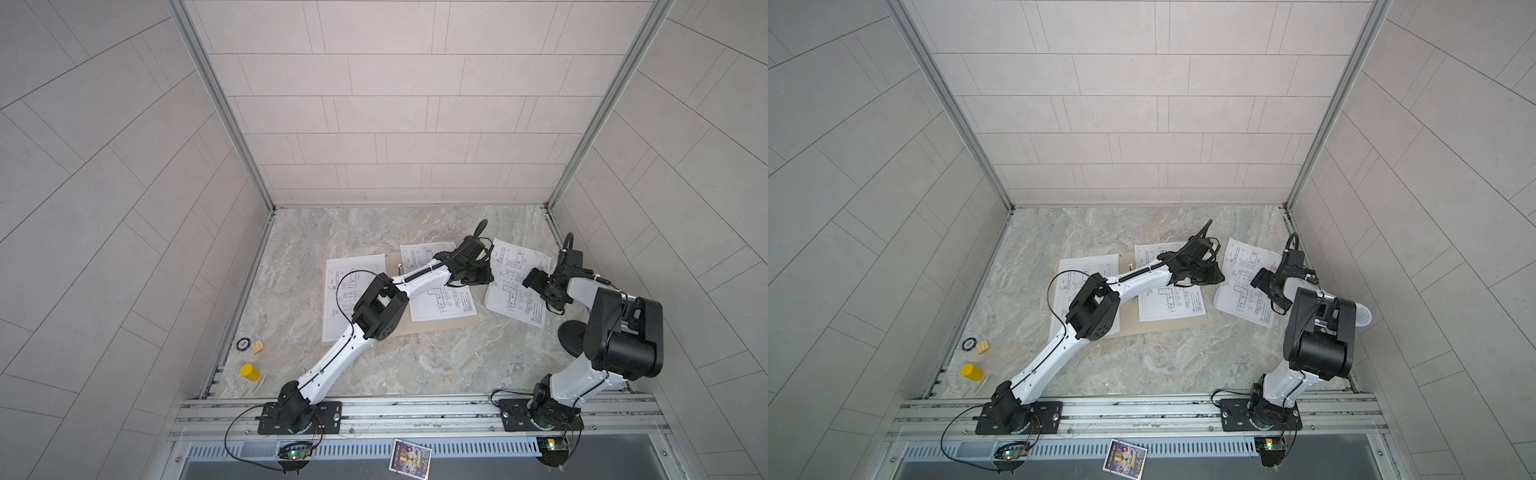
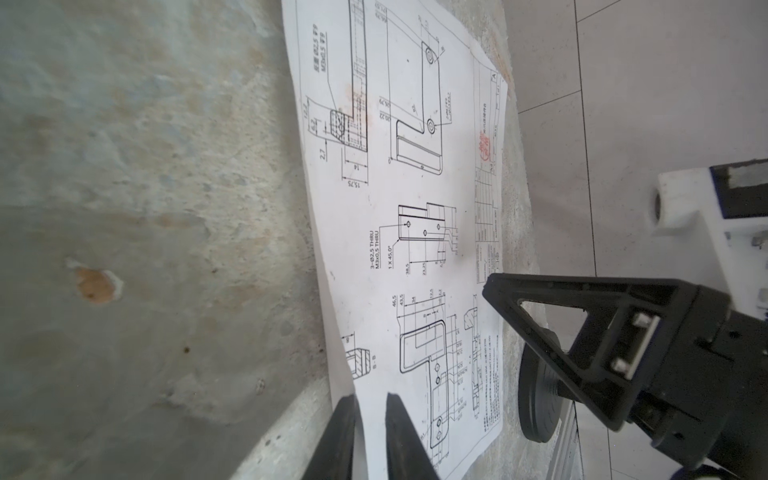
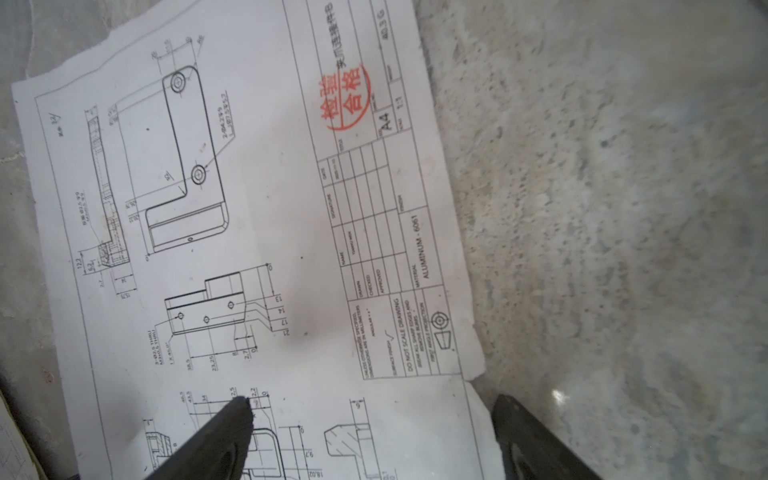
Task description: Put the files into the folder
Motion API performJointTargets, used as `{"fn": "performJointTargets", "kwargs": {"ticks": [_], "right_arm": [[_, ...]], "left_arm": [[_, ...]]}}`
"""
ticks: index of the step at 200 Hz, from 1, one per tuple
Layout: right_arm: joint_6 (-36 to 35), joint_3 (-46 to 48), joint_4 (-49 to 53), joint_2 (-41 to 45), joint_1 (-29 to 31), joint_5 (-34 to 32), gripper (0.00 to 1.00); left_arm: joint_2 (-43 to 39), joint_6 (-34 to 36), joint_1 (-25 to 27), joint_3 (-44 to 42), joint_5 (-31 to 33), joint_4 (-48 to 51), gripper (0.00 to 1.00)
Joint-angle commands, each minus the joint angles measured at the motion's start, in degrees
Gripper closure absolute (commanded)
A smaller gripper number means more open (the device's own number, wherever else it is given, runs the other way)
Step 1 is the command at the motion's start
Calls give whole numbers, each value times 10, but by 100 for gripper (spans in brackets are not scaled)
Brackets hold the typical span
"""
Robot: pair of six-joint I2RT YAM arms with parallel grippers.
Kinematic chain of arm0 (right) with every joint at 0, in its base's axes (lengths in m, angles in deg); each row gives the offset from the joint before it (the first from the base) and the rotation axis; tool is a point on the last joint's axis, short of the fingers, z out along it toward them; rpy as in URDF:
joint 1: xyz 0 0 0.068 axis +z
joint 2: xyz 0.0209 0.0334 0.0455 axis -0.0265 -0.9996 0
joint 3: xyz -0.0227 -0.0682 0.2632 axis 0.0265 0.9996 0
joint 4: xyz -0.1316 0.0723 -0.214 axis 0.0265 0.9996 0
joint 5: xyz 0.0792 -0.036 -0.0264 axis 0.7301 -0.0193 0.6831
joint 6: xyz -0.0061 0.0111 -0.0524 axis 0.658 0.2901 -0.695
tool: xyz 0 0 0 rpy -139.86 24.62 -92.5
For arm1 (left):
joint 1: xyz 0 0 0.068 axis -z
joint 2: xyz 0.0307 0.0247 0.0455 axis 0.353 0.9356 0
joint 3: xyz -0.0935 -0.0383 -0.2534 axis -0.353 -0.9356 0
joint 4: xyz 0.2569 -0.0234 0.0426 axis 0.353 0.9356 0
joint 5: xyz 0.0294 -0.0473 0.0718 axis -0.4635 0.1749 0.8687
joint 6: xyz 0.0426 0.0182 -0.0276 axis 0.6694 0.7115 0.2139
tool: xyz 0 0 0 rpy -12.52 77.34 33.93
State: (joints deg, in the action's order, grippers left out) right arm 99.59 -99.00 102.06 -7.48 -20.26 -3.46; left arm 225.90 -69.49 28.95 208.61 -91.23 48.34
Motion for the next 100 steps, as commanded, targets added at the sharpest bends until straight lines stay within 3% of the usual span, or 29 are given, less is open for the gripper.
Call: {"fn": "performJointTargets", "kwargs": {"ticks": [1,49,100], "right_arm": [[3,10,36,-21,-2,21,8],[4,10,37,-20,-5,23,9],[4,10,36,-21,-6,25,9]], "left_arm": [[-25,-6,0,-5,-5,-9,77],[-24,19,-4,-5,26,48,67],[-26,29,-5,-7,32,54,67]]}}
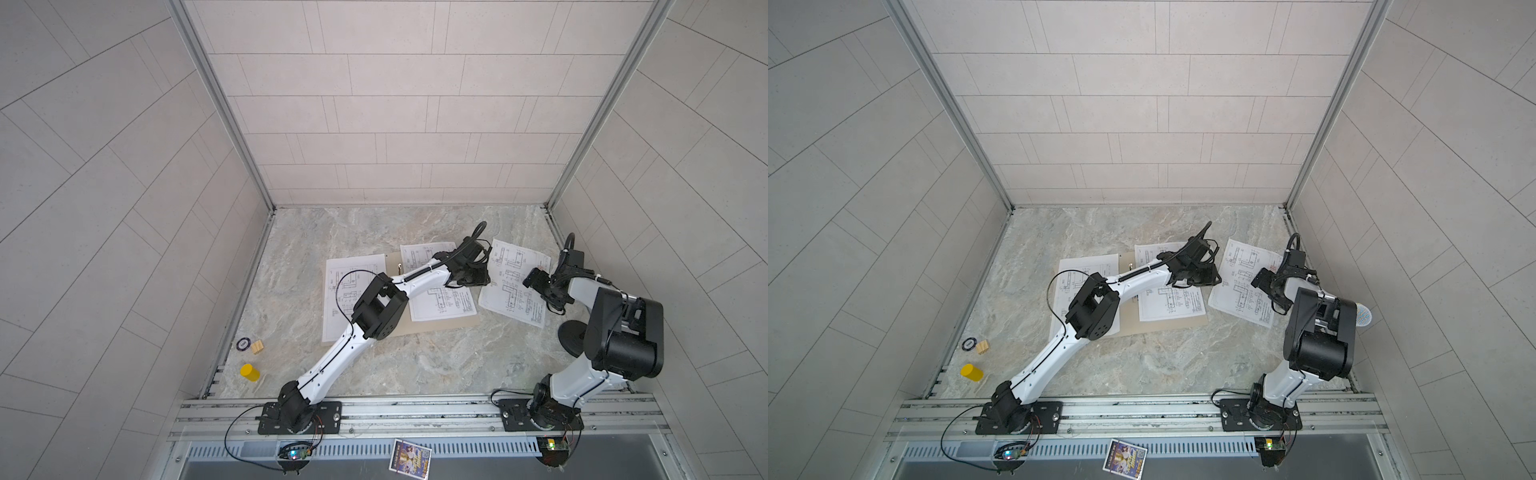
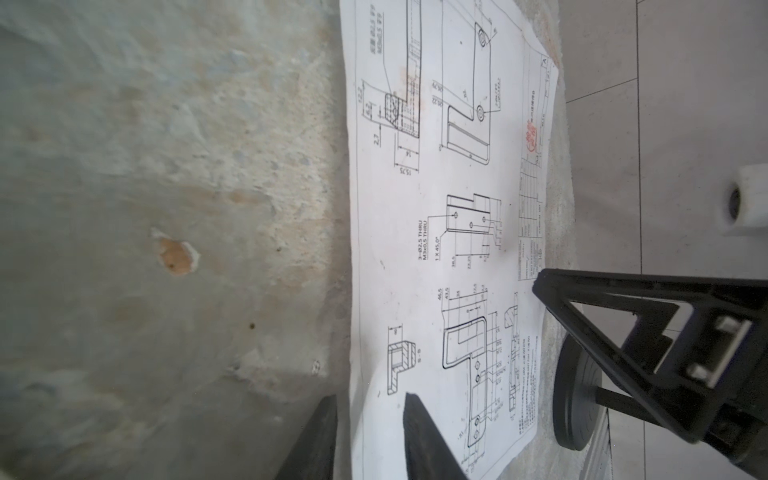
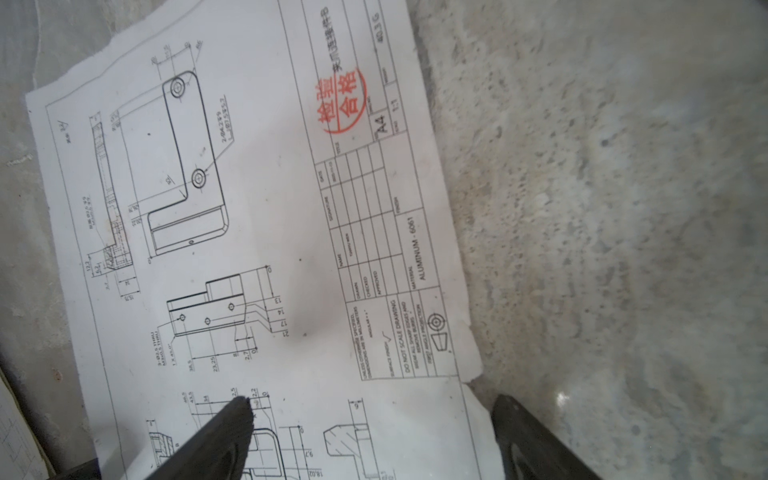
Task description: Put the files into the folder
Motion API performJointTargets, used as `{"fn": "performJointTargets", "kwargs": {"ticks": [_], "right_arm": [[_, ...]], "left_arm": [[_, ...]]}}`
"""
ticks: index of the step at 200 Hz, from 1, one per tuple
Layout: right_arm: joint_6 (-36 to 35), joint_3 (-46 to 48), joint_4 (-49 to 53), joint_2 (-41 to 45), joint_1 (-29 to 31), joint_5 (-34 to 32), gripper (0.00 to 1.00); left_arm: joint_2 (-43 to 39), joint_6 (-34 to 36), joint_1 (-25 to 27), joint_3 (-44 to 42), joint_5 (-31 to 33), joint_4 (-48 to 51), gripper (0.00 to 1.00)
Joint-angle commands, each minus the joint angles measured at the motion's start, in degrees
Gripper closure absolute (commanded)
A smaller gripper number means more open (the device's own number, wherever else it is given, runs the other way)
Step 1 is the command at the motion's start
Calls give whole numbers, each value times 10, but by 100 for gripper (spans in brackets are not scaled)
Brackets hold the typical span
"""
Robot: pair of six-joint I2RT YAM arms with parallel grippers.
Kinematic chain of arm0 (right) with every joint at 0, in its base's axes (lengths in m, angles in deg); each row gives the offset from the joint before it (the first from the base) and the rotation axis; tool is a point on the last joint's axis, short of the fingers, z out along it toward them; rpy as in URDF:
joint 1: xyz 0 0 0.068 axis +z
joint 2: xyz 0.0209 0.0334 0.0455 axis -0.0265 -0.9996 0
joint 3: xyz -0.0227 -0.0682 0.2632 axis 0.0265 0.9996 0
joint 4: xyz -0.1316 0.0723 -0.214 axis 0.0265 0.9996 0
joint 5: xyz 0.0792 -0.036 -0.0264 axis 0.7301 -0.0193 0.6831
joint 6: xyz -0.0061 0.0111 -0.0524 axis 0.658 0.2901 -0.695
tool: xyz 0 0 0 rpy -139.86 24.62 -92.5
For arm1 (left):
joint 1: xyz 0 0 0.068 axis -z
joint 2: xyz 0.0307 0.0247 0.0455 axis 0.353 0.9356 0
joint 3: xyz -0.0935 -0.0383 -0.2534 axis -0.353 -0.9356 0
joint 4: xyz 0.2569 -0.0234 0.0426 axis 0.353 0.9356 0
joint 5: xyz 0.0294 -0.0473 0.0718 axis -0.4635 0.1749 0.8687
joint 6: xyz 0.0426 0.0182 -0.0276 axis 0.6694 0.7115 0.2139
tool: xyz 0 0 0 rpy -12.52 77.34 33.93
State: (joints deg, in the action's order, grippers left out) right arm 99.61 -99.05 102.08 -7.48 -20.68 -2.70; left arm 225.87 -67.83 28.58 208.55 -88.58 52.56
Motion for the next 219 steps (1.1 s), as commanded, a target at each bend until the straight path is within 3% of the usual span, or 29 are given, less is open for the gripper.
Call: {"fn": "performJointTargets", "kwargs": {"ticks": [1,63,122,185,219], "right_arm": [[4,11,36,-21,-2,17,9],[5,9,34,-23,-2,21,9],[5,9,30,-25,-4,36,9],[14,9,10,-7,-2,85,9],[7,-1,2,0,19,121,9]], "left_arm": [[-26,12,-1,-6,5,11,67],[-17,-23,0,-26,-23,-38,73],[-67,-36,-4,-72,-25,-88,100],[-191,-33,-22,-186,1,-145,100],[-273,-44,-43,-322,28,-197,100]]}}
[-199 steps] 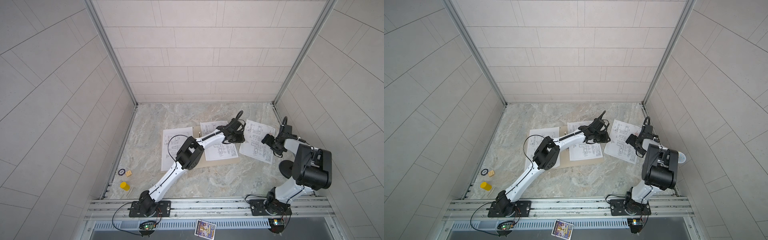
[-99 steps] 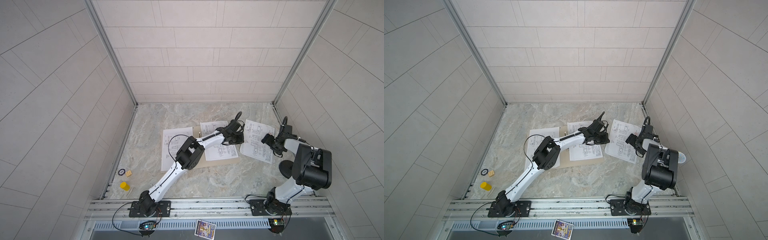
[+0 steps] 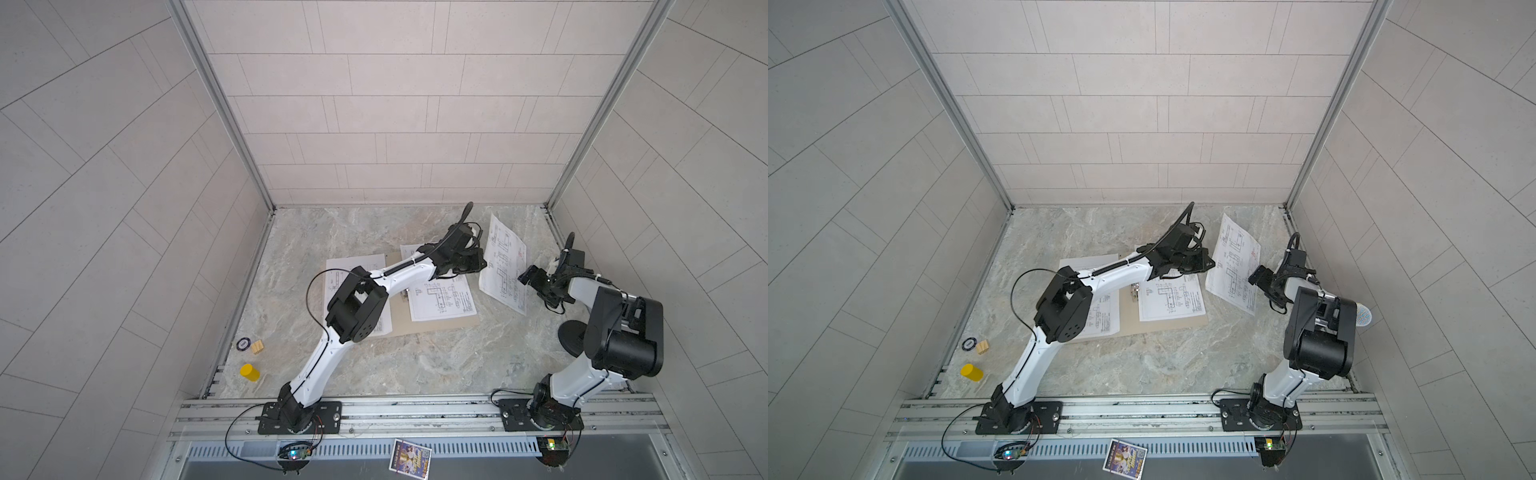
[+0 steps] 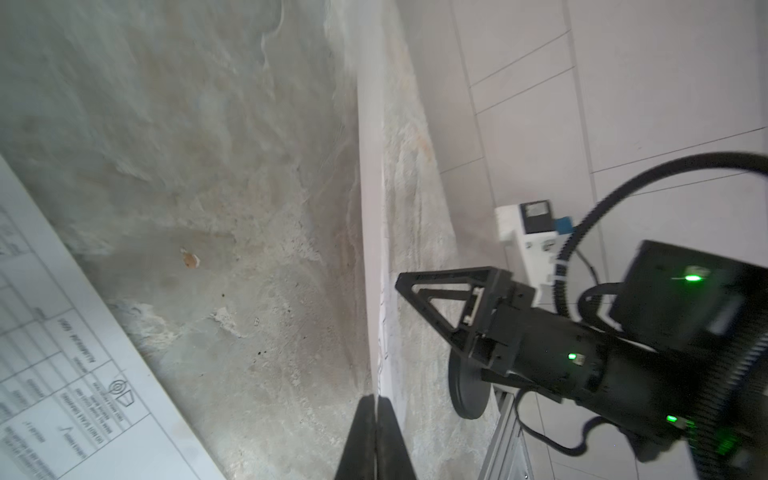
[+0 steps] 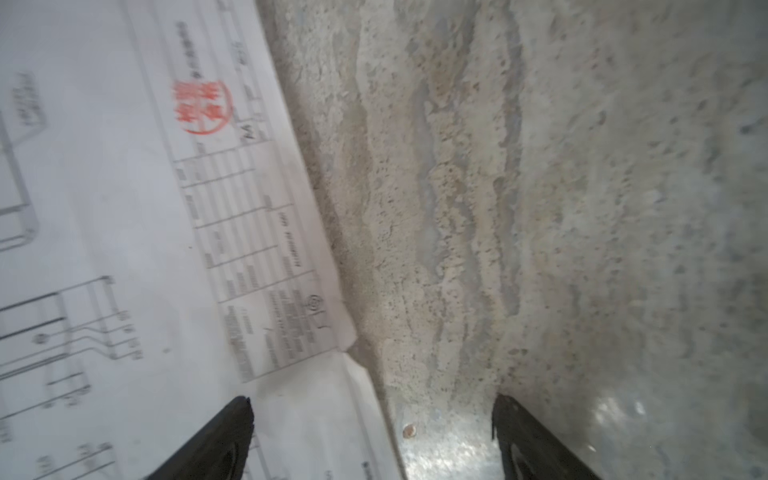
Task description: Put the files into the folder
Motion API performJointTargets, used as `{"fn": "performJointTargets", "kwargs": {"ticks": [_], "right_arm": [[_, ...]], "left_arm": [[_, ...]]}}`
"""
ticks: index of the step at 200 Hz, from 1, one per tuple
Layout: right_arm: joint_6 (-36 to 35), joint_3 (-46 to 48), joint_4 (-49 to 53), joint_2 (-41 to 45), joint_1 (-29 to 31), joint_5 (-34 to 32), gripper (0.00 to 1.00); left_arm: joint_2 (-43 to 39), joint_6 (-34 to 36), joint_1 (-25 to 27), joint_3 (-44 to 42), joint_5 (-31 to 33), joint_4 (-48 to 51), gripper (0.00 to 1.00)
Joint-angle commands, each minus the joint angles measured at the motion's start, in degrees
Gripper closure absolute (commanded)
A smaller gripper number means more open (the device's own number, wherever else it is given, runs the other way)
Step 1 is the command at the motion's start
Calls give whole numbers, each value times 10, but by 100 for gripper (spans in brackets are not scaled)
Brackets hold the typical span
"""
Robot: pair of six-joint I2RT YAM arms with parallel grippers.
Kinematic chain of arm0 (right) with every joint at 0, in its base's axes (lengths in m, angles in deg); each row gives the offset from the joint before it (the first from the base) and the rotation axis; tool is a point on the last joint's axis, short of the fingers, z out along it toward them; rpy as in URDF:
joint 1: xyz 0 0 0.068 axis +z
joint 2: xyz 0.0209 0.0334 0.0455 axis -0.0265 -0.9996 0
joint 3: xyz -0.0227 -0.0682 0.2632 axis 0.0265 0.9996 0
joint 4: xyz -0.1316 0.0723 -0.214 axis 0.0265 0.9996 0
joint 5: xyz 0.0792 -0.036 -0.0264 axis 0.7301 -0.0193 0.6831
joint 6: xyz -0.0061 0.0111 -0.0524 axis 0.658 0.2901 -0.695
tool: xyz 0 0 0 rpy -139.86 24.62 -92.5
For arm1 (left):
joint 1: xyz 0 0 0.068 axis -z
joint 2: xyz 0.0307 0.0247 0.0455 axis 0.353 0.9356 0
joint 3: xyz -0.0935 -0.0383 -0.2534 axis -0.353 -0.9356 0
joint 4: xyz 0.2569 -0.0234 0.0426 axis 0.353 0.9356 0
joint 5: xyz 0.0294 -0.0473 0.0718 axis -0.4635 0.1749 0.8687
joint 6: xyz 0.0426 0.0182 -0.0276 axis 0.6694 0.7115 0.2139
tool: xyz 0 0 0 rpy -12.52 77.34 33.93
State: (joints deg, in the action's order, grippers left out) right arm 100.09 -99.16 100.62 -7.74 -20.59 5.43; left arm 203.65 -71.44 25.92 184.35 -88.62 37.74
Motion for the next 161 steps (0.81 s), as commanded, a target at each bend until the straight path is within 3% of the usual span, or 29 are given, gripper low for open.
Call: {"fn": "performJointTargets", "kwargs": {"ticks": [1,44,79,161], "right_arm": [[2,-1,17,2,19,39,9],[-11,-28,32,-19,66,45,9],[-19,-43,41,-37,91,48,9],[-37,-102,76,-82,140,35,10]], "left_arm": [[-53,-9,-18,-85,29,-52,100],[-164,-14,-45,-261,67,-121,100],[-223,-22,-58,-349,103,-157,100],[-254,-28,-82,-420,103,-162,100]]}}
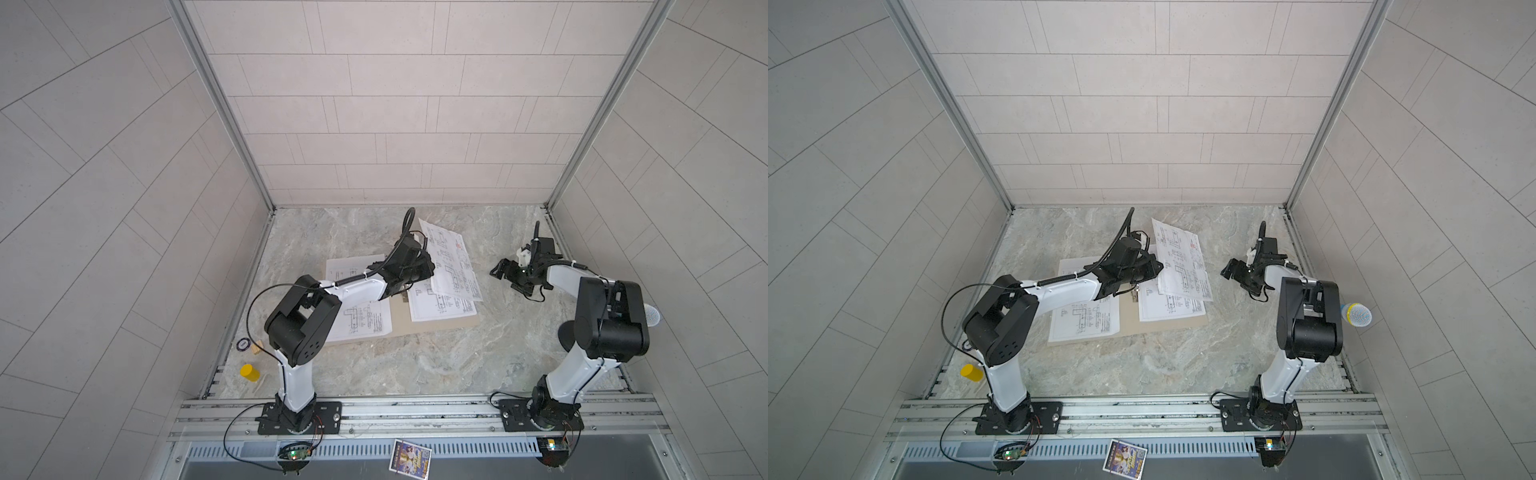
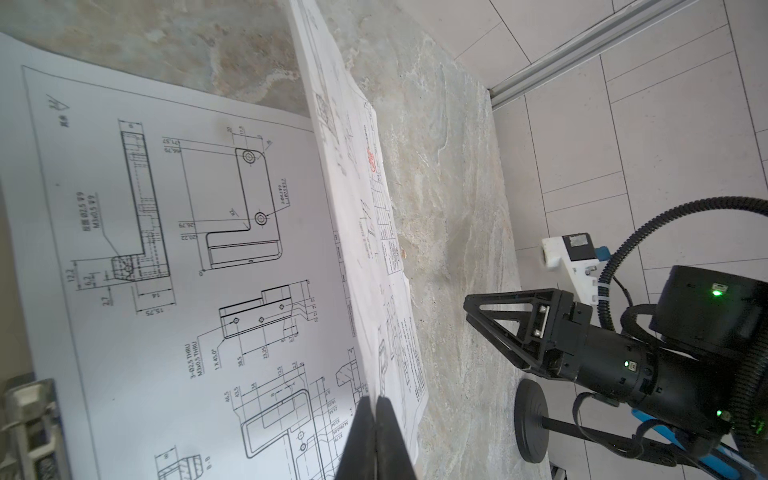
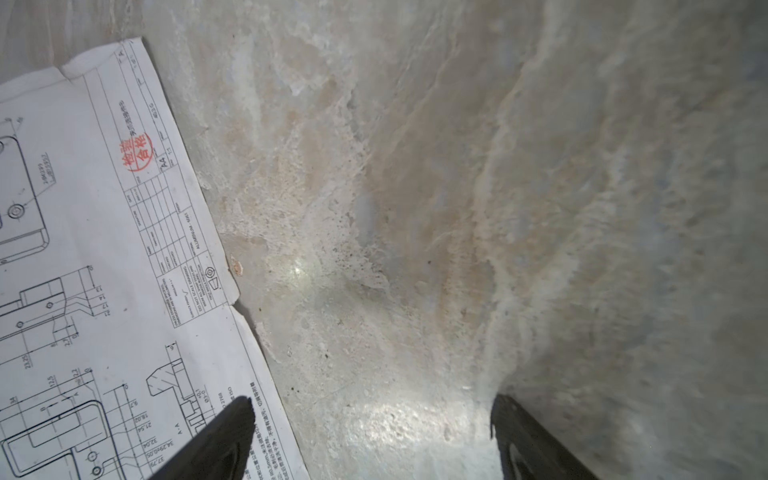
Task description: Put the files into the folder
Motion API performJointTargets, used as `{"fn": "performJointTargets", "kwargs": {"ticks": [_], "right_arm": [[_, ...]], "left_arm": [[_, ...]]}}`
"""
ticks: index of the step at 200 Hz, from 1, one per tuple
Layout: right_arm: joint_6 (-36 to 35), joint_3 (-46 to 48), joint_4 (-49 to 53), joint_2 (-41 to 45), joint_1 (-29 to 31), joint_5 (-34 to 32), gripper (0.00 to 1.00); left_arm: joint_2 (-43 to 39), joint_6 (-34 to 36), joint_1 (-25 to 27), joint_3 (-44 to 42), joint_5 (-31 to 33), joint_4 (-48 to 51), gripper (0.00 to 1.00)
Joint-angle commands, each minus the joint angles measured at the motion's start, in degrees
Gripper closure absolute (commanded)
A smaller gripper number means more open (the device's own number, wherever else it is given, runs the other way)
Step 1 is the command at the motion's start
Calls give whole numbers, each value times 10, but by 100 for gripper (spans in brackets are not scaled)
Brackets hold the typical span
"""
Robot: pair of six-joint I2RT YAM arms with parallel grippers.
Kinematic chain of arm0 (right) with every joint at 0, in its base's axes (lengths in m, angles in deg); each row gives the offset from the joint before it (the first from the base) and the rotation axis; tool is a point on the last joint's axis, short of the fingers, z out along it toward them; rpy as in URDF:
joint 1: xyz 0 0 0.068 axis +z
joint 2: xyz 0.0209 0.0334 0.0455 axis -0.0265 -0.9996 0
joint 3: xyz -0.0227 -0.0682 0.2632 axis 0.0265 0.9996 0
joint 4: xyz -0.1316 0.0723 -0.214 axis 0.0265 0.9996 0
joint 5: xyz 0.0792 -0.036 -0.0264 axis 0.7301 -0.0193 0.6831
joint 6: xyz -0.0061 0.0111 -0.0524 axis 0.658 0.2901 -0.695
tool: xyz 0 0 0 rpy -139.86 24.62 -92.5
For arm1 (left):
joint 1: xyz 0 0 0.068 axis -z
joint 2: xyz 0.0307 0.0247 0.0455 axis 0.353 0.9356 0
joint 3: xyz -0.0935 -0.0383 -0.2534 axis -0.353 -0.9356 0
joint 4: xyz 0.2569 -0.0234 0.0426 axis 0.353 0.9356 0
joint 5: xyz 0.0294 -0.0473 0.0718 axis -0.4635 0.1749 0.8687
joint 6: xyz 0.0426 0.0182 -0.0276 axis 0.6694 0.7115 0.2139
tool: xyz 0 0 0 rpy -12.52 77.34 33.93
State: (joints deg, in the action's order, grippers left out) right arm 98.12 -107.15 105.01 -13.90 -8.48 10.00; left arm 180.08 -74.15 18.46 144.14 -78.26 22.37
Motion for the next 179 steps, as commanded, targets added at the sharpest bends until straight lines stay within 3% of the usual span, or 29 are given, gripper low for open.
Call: {"fn": "performJointTargets", "kwargs": {"ticks": [1,111,179], "right_arm": [[-17,-23,32,-22,20,-11,10],[-34,-99,58,-96,108,3,13],[-29,-142,65,-121,127,-3,13]], "left_arm": [[-19,0,-8,-19,-1,-8,100],[-47,-5,-24,-78,-17,13,100],[-58,0,-25,-95,-12,33,100]]}}
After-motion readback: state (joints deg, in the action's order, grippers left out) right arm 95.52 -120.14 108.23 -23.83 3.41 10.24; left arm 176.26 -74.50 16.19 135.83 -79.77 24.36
